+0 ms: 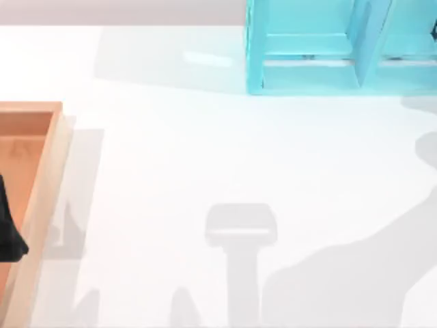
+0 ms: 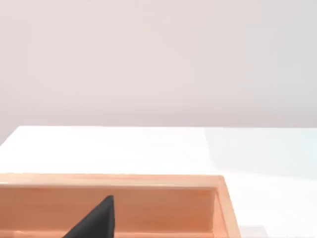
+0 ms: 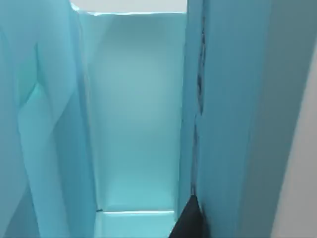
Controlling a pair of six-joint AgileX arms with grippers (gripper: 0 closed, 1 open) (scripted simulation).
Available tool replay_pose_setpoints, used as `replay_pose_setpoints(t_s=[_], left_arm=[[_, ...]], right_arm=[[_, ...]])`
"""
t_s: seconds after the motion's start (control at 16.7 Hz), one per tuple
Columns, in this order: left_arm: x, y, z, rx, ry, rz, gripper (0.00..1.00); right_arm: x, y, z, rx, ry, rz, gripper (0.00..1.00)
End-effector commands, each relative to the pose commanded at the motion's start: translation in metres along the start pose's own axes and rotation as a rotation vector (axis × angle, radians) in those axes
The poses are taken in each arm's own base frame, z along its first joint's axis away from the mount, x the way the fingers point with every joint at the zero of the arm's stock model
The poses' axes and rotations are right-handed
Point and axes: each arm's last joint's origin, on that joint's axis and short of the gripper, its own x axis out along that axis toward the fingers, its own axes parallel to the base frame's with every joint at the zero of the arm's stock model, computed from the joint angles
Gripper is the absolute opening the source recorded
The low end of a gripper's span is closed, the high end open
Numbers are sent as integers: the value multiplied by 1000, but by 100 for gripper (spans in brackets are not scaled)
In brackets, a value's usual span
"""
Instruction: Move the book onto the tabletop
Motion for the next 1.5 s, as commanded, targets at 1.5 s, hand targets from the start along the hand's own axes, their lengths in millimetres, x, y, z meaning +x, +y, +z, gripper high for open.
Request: replay_pose_setpoints(t_s=[1.5], left_arm=[[0, 0, 0, 0, 0, 0, 100]], right_arm=[[-159, -18, 166, -18, -26, -11, 0]])
